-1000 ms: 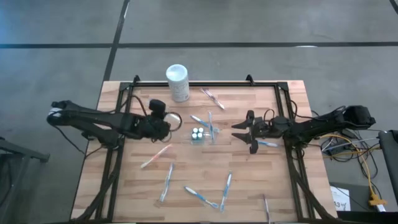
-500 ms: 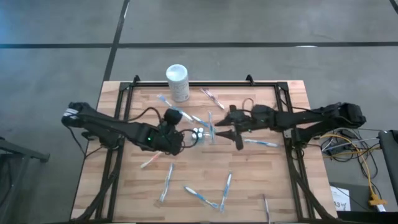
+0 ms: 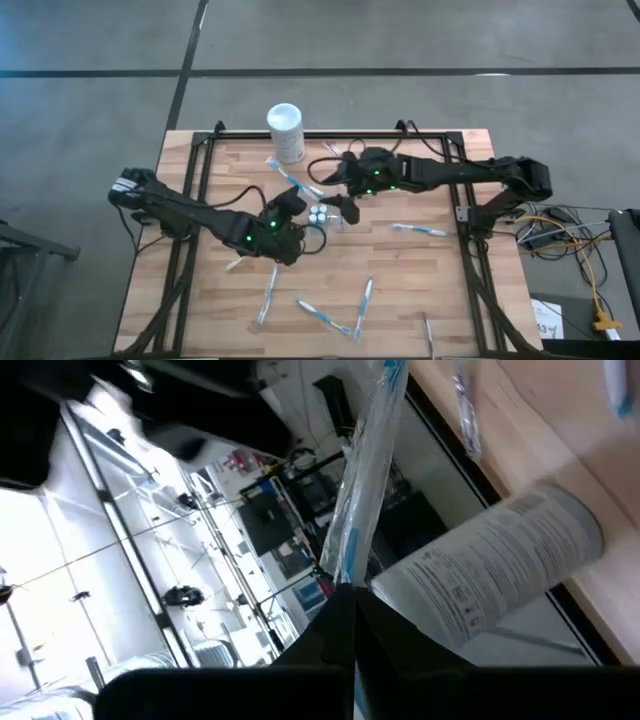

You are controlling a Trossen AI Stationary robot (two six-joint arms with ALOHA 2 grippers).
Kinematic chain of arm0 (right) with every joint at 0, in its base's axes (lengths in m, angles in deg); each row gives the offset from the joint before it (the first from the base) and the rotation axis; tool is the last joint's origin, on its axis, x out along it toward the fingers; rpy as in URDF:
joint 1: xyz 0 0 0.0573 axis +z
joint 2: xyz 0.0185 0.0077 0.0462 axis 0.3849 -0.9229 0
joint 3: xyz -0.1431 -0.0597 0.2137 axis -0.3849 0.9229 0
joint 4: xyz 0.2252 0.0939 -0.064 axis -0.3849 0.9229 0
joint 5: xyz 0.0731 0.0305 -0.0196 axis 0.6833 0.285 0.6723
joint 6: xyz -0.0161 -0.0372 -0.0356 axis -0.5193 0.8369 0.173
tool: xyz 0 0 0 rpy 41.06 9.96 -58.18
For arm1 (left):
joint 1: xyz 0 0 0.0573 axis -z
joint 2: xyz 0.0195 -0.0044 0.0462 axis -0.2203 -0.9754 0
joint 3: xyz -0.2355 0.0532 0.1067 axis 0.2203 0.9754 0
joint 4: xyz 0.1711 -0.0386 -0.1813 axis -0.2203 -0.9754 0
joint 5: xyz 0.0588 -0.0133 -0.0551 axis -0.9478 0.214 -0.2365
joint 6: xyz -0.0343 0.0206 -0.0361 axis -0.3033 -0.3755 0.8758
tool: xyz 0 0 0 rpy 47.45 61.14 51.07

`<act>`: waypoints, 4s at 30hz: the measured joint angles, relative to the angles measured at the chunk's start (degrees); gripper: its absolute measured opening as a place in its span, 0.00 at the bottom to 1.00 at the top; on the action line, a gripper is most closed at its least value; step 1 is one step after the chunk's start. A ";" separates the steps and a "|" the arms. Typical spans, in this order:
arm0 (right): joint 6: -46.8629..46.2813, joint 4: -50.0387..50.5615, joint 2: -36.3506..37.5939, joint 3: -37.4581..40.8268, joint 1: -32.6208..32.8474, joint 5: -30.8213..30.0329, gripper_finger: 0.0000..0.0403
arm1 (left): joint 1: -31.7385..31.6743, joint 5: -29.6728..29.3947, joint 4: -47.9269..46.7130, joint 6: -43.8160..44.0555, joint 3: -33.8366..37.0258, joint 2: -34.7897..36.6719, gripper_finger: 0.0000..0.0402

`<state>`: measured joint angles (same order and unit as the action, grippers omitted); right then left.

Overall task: Pick & Place toothbrushing station
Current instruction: Put the blue toothbrush into the transparent organizer

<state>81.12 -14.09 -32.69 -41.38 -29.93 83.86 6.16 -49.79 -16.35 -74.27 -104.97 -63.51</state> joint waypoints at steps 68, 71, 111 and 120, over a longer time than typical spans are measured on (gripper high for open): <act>13.32 -17.73 15.45 17.74 -3.46 1.91 0.05 | -1.11 50.10 21.68 42.54 17.88 33.13 0.19; 12.18 -25.98 18.58 24.08 -3.09 1.91 0.05 | -3.78 50.07 40.76 44.02 27.90 34.93 0.19; 15.05 -49.98 4.37 27.50 4.68 -4.41 0.06 | -18.15 68.63 64.42 54.81 16.01 7.07 0.40; 15.08 -49.43 4.50 27.32 4.74 -3.94 0.10 | -18.22 73.88 64.60 53.08 15.76 6.93 0.07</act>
<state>96.20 -63.52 -28.19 -14.06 -25.20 79.91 -12.06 24.10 48.25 -21.18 -89.21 -56.58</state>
